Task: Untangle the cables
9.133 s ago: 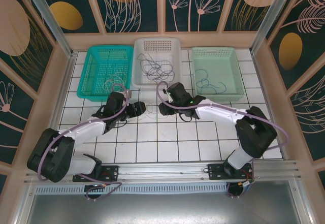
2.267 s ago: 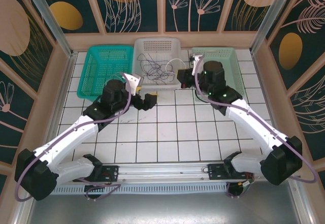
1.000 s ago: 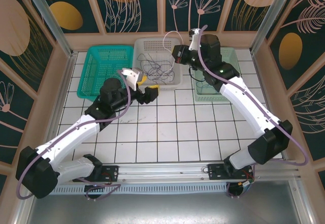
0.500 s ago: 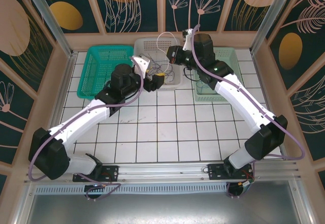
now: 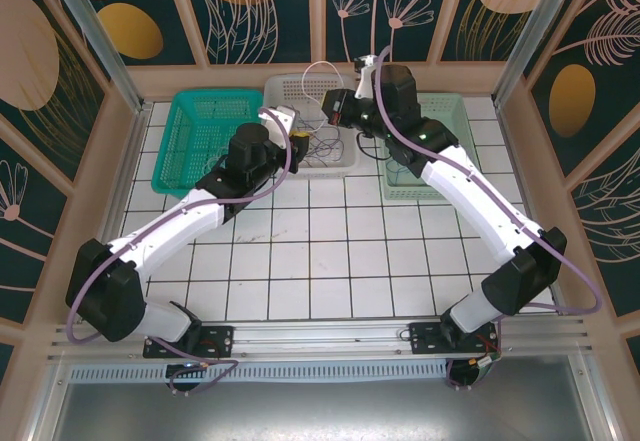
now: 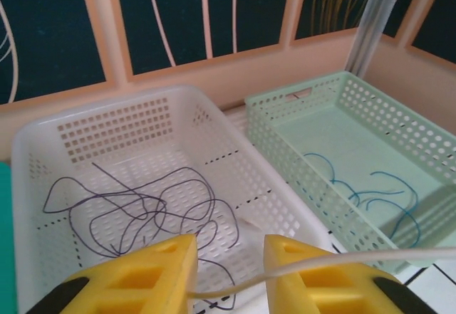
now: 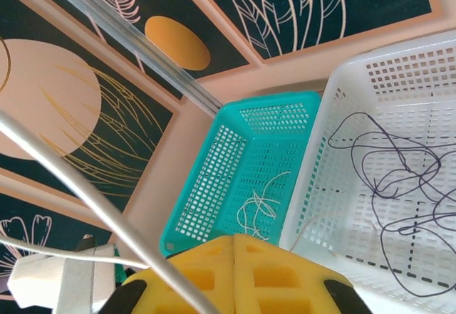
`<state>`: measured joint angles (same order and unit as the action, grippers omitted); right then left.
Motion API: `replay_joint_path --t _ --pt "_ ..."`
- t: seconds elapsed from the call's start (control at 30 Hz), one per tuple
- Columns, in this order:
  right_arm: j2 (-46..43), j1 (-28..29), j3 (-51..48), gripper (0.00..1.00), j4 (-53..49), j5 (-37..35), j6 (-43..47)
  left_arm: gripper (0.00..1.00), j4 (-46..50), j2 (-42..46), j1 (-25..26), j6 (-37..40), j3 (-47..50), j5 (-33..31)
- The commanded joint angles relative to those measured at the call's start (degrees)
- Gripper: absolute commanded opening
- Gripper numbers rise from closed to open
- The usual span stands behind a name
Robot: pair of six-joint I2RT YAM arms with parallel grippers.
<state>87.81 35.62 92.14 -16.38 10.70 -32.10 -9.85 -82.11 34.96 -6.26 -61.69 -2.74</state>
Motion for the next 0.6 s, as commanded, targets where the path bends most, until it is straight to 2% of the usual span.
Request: replay_joint_path --t 0.0,0.2,0.57 --pt "-0.4 1.2 2.6 0.0 -0.4 0.3 -0.3 0.28 -1.7 -0.9 0.4 -0.4 -0.8 -4.0" --pt "-1.5 2.0 2.5 0.0 -0.9 -0.3 0.1 0.27 -5.0 -0.2 0.3 -0.9 1.6 -6.7" --pt "-4.0 2.2 1.2 0.0 0.8 2.6 -1.1 0.25 -8.4 -0.8 0.4 -1.0 3.5 -4.0"
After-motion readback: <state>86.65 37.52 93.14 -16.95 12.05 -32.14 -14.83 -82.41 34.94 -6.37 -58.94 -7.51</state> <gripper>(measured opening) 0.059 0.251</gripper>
